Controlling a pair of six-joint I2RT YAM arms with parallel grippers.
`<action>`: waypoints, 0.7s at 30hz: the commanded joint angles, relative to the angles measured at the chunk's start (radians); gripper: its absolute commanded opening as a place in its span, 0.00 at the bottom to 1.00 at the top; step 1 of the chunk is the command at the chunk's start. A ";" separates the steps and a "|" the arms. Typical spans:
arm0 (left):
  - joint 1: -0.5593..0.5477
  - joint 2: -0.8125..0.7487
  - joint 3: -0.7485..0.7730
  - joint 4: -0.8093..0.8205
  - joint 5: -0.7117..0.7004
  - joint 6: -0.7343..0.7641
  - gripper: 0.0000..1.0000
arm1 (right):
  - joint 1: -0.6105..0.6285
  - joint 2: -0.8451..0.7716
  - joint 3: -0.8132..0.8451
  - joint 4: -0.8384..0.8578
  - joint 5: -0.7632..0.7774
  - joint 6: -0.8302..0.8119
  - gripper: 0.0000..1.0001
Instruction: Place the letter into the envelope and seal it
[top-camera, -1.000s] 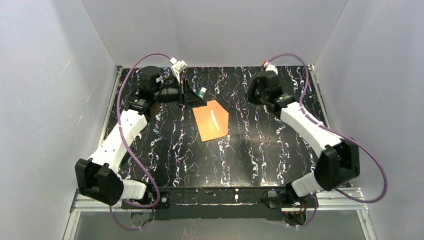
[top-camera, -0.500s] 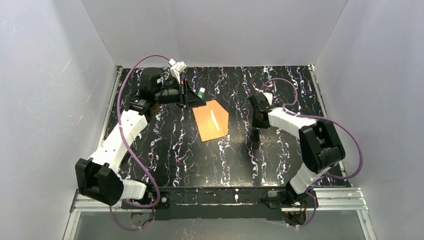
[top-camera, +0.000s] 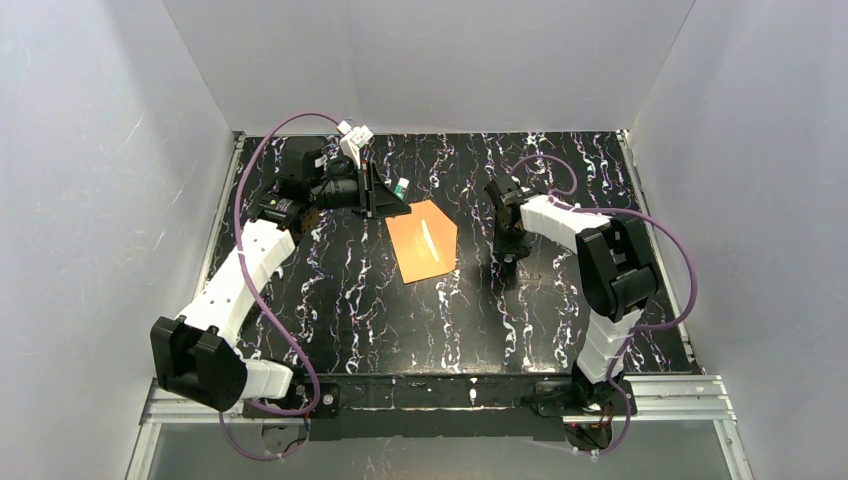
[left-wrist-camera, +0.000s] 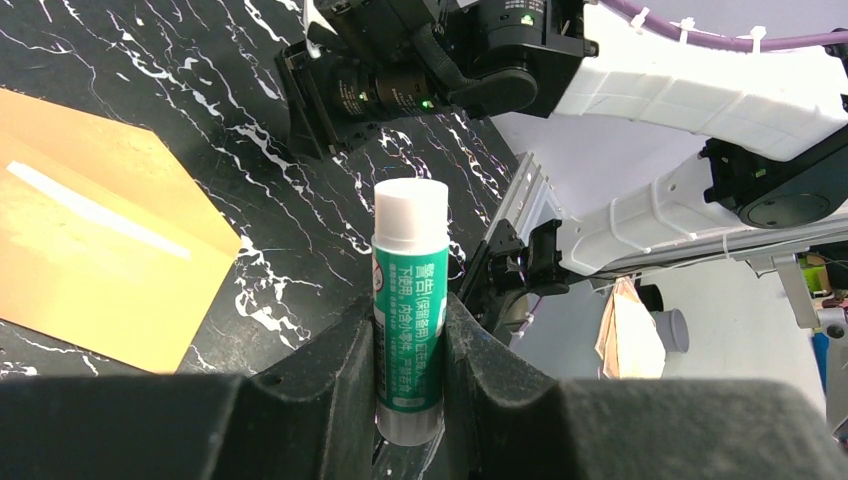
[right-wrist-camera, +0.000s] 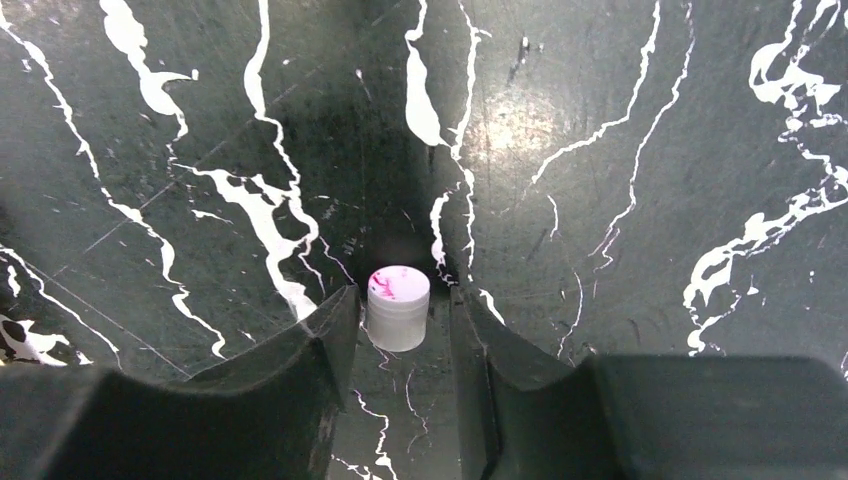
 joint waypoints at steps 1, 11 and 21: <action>0.002 -0.021 0.007 -0.025 0.005 0.008 0.00 | -0.003 0.029 0.048 -0.054 -0.027 -0.021 0.49; 0.002 -0.039 0.011 -0.060 -0.024 0.028 0.00 | -0.003 -0.016 0.090 -0.049 -0.081 -0.029 0.57; 0.001 -0.049 0.015 0.092 -0.155 -0.182 0.00 | 0.000 -0.293 0.114 0.113 -0.336 -0.053 0.71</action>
